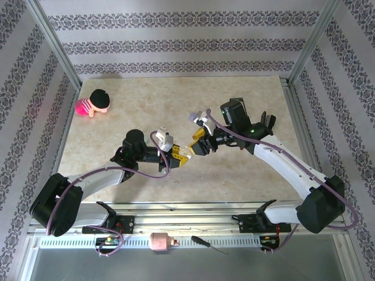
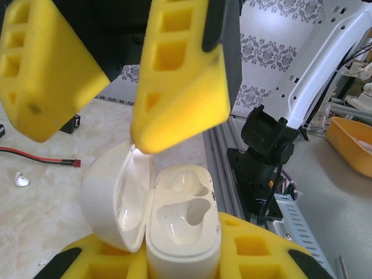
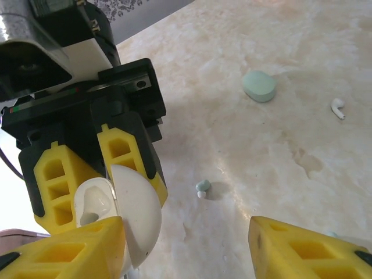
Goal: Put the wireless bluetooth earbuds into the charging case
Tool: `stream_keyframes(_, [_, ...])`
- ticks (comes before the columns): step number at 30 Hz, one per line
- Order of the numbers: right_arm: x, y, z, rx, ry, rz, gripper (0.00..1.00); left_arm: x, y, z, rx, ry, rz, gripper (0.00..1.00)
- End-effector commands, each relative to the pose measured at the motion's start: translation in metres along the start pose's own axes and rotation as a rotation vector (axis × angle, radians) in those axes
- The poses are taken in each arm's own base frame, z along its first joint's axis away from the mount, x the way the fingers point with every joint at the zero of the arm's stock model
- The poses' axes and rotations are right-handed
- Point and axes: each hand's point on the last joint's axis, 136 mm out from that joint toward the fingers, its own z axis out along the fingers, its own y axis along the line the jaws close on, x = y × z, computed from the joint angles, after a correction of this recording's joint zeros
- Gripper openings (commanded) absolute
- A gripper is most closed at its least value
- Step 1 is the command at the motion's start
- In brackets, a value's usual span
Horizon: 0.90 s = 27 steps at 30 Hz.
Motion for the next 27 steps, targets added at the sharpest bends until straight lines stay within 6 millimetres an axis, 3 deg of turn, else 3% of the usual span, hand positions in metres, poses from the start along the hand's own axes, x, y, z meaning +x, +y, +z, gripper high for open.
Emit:
stream_keyframes(1, [-0.011,-0.008,-0.003,0.044,-0.036,0.001,0.58,-0.006,-0.014,0.001,0.062,-0.01,0.074,0.03])
stream_keyframes(8, [-0.02,0.014,-0.014,-0.031,-0.095,-0.057,0.71,0.004,-0.002,0.0,-0.012,0.008,0.106,0.03])
stream_keyframes(11, [-0.028,0.011,-0.024,-0.004,-0.16,-0.053,0.8,0.007,0.009,-0.001,-0.082,0.014,0.141,0.04])
stream_keyframes(15, [-0.04,-0.036,-0.045,0.192,-0.302,0.055,0.82,0.011,0.019,-0.003,-0.143,0.024,0.176,0.04])
stream_keyframes(18, [-0.034,-0.083,-0.065,0.349,-0.381,0.219,0.82,0.012,0.022,-0.005,-0.169,0.025,0.196,0.04])
stream_keyframes(23, [0.01,-0.154,-0.081,0.609,-0.319,0.441,0.8,0.015,0.023,-0.006,-0.183,0.028,0.207,0.04])
stream_keyframes(27, [0.048,-0.187,-0.077,0.728,-0.165,0.504,0.79,0.018,0.025,-0.009,-0.203,0.03,0.206,0.04])
